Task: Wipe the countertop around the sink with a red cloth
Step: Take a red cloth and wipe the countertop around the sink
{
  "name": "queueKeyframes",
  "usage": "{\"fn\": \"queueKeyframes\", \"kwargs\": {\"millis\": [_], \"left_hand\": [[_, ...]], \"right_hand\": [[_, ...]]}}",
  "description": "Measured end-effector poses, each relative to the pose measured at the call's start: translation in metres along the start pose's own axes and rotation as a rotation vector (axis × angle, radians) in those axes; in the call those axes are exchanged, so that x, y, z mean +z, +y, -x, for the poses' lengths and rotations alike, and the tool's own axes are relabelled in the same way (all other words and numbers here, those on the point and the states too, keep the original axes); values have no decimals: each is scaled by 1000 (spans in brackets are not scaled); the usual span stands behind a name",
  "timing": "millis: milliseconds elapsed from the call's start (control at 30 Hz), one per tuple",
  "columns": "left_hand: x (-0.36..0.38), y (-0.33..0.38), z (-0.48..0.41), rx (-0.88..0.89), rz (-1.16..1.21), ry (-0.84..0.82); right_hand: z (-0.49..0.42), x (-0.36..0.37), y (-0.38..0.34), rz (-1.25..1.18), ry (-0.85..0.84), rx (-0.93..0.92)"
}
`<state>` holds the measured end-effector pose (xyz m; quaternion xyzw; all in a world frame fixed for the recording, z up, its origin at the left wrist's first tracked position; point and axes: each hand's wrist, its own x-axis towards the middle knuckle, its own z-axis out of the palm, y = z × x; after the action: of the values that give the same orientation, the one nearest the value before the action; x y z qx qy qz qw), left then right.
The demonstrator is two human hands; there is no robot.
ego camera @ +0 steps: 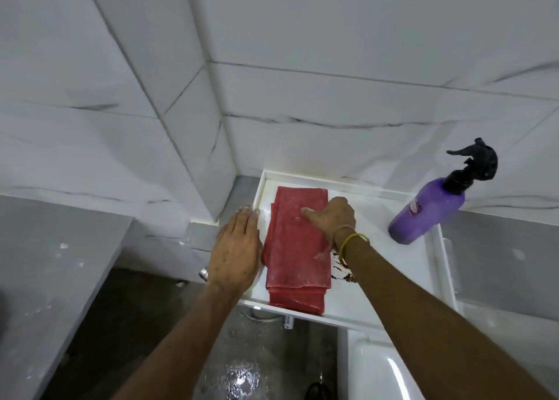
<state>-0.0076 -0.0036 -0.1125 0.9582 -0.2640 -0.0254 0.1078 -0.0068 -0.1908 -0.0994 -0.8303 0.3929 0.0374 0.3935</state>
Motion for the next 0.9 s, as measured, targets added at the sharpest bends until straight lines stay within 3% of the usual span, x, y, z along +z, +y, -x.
{"fn": "queueKeyframes", "kwargs": {"millis": [133, 267, 433, 633, 900], "left_hand": [[-2, -1, 0, -36, 15, 0], [-13, -5, 11, 42, 103, 81], [-43, -54, 54, 162, 143, 103], [-98, -174, 143, -239, 160, 210], [-151, -278, 219, -730, 87, 384]], "right_hand": [[7, -6, 2, -295, -119, -49], [44, -22, -7, -552, -400, -200], [106, -37, -13, -965, -603, -36], [172, -21, -59, -1410, -808, 105], [234, 57, -146, -1250, -943, 65]]}}
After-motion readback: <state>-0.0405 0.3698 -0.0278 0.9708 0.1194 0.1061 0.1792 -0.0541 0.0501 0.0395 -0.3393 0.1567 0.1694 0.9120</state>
